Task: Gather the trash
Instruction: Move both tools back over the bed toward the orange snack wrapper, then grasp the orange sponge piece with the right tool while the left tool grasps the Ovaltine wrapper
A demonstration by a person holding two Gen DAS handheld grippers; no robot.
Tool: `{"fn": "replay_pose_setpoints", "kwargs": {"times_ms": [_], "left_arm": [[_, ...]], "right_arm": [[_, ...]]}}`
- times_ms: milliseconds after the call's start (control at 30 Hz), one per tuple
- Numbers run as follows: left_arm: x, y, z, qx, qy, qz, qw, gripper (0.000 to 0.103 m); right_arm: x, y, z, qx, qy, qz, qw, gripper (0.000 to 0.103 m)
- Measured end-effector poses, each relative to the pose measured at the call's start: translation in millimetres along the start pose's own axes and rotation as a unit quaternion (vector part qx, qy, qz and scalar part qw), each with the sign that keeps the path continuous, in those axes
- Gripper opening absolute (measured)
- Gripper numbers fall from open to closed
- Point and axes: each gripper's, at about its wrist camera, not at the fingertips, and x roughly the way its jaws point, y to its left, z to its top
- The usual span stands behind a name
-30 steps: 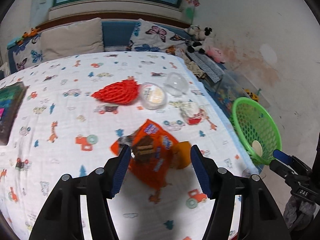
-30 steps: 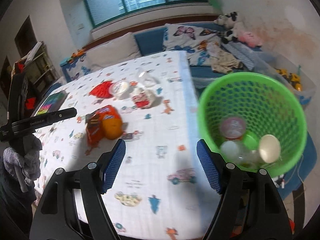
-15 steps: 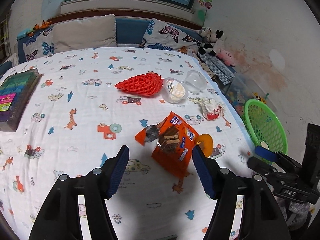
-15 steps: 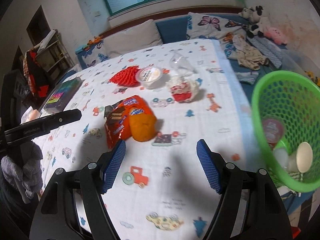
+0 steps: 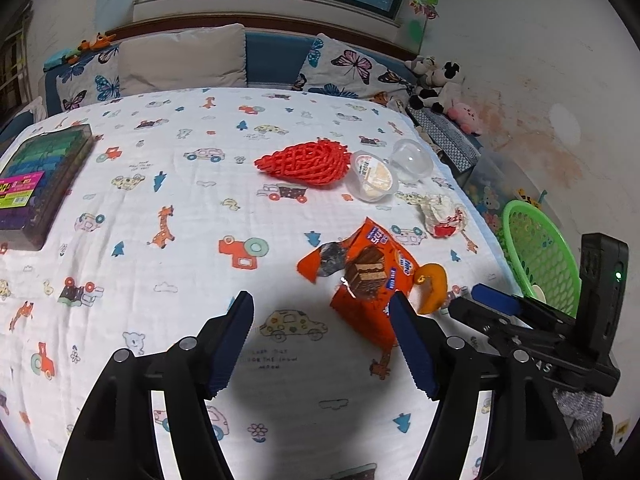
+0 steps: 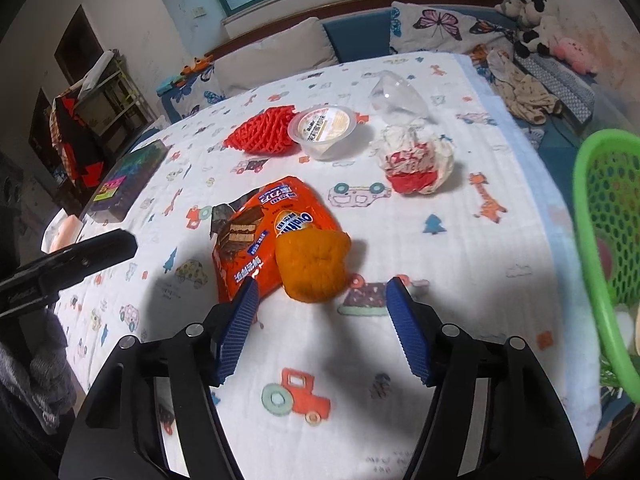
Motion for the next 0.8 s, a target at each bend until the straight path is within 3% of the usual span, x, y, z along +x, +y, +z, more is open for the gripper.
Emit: {"fn": "replay_pose_setpoints", "kwargs": {"times_ms": [667,800], "left_arm": [[2.4,9.9,-2.4,-0.007,0.005,0.006,0.9999,0.069],[4.2,9.2,-2.7,-0.004,0.007,0.006,0.9999,0.069]], "right_arm": [[31.2,-2.9,6.9,0.010,0.017,0.010,1.000,0.056],[32.6,-0.3,6.8,0.003,0.019,0.010,1.000,0.047]]}}
